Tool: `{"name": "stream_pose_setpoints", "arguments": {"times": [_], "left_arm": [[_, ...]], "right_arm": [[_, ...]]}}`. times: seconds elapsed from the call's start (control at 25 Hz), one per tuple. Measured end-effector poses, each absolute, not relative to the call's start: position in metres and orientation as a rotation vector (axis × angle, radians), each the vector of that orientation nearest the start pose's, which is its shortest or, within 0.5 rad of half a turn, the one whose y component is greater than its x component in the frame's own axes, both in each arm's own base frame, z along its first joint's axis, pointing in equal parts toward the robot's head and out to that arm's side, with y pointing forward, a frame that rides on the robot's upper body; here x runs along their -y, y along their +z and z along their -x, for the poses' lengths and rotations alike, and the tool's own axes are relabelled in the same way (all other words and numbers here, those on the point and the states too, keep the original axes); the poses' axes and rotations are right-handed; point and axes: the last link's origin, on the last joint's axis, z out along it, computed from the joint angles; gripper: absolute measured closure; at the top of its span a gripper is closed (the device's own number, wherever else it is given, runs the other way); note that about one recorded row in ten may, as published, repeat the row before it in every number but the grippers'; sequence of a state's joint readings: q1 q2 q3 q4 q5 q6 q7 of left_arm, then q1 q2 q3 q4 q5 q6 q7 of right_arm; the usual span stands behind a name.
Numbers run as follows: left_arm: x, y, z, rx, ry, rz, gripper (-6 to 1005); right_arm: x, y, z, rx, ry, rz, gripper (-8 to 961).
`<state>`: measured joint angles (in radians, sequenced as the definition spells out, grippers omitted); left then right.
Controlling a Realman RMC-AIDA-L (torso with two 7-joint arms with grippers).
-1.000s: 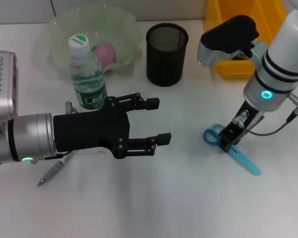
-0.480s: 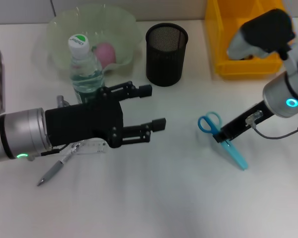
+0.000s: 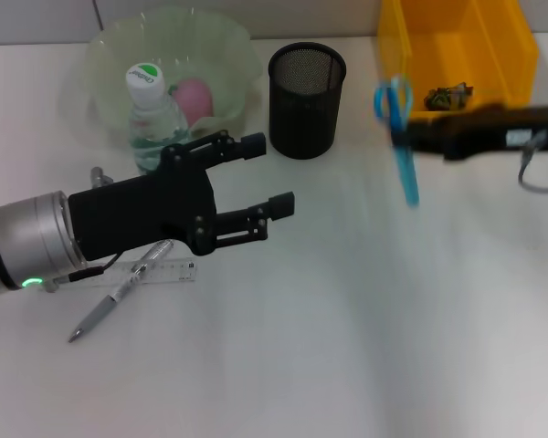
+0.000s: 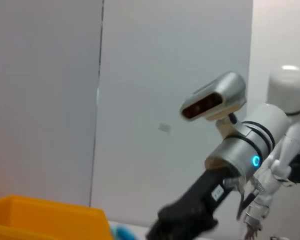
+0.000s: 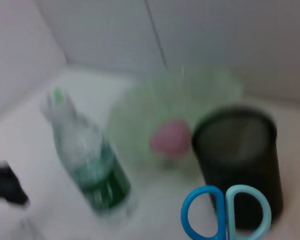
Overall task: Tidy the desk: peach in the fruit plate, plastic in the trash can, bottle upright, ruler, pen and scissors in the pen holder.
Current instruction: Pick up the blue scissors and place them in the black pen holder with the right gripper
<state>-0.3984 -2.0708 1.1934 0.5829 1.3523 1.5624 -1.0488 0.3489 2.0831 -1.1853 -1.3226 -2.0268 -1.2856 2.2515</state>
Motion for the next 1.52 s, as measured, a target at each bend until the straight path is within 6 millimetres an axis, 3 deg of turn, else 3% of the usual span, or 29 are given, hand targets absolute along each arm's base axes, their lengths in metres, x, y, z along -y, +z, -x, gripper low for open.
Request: {"name": "stream_pose_setpoints", "arguments": {"times": [0.24,0.4,0.6,0.88,1.52], "left_arm": [[-0.296,-0.026,0.230,0.267,-1.117,2.640,213],[-0.296,-0.027,0.231,0.272,-1.127,2.630,213],[-0.296,-0.029,0.232,0.266,-1.132,2.619,213],[-0.296,-0.029,0.232,0.262,-1.135,2.617,213],[-0.291,-0.031,0.235,0.260,-1.128,2.619,214]], "right_arm": [[-0.369,0.052,-0.210,-0.774,0.764,2.424,664],[-0.389,0.050,-0.209,-0.705,0.881,2.356,654],[-0.412,0.028,-0.201,-0.558,0.892,2.317,643],[-0.431,-0.003,-0.186,-0.533,0.926,2.276,626],[-0.434,-0.043,-0.189,-0.489,0.730,2.347,588]]}}
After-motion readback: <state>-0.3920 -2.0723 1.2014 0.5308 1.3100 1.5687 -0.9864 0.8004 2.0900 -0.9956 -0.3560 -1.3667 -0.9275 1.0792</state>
